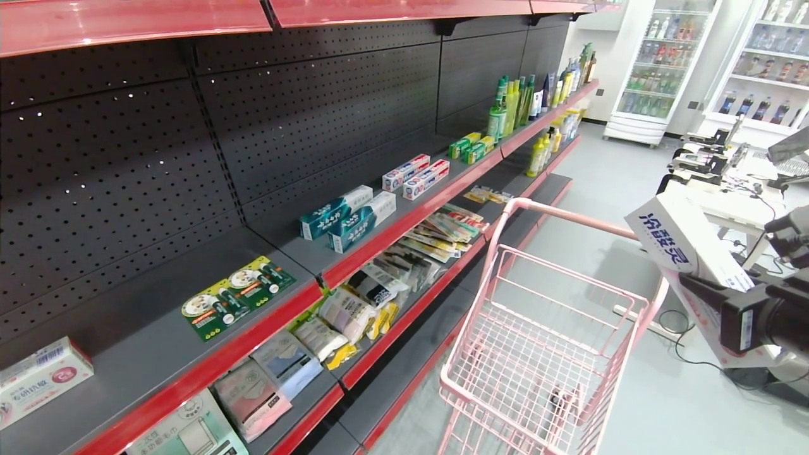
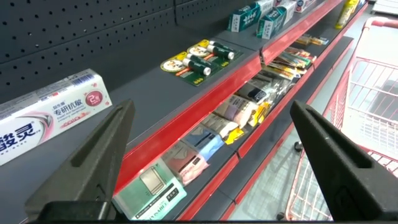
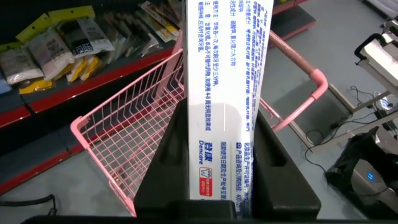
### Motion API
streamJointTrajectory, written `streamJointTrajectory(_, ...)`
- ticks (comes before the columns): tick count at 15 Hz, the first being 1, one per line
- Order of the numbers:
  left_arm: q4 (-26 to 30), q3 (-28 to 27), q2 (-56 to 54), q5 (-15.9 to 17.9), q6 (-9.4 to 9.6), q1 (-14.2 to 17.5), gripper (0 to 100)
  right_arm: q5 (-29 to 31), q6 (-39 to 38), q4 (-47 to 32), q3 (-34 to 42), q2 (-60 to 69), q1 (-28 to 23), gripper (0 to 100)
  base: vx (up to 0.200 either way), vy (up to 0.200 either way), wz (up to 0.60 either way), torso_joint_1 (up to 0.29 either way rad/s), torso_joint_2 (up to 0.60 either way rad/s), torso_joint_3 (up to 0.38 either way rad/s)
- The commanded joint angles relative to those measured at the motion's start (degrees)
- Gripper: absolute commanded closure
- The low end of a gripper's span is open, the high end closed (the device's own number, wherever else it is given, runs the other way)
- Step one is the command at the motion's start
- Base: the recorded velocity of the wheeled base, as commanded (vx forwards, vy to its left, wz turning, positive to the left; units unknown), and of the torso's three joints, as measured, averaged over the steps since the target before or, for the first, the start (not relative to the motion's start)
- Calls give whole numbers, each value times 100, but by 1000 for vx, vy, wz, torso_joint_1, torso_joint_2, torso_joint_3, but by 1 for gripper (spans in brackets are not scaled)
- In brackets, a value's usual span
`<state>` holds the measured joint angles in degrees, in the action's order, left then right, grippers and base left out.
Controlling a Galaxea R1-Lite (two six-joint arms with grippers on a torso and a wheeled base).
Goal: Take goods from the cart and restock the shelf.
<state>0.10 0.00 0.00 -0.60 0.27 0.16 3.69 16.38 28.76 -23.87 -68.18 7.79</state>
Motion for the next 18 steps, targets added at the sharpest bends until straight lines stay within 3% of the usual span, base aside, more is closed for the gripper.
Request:
streamJointTrajectory(1, -1, 0, 0, -2, 0, 2, 0, 26, 5, 7, 75, 15, 3, 100, 0, 0, 600, 2, -7, -2)
streamJointTrajectory(18, -1, 0, 0, -2, 0, 2, 0, 26, 67, 7, 154, -2, 3, 100, 0, 0, 600, 3, 0, 1)
